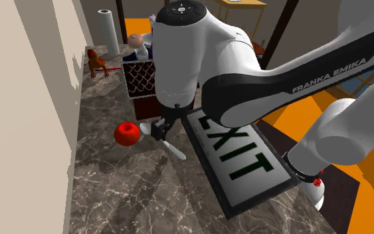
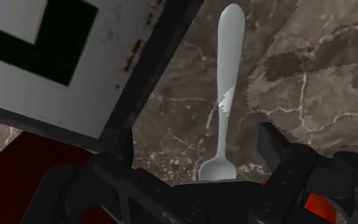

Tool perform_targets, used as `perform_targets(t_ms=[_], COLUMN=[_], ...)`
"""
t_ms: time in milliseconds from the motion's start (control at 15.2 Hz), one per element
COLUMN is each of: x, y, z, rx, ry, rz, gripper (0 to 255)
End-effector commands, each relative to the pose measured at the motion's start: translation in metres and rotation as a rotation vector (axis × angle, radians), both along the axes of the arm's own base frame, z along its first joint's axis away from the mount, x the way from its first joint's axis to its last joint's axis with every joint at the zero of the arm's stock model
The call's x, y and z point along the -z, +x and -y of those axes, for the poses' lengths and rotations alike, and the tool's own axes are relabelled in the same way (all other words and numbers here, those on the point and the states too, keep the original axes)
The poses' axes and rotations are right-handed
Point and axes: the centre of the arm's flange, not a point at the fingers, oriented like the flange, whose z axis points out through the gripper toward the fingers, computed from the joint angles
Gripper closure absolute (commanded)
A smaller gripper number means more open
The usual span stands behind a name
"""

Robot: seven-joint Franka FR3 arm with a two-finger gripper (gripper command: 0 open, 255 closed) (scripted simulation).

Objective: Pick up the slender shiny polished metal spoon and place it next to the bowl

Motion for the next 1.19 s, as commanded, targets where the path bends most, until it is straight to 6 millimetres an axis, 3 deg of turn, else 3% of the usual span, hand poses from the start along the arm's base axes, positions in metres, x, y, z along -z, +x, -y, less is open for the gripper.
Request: perform_targets(t_ms=[0, 66, 594, 1056, 1122], x=[0.011, 0.014, 0.053, 0.053, 0.053], y=[0.0, 0.0, 0.006, 0.006, 0.006], z=[-0.025, -0.031, -0.026, -0.026, -0.026], rx=[-0.003, -0.005, -0.005, -0.005, -0.005], ry=[-0.002, -0.003, -0.003, -0.003, -0.003], rz=[0.007, 0.009, 0.009, 0.009, 0.009], gripper=[0, 0, 0, 0, 255])
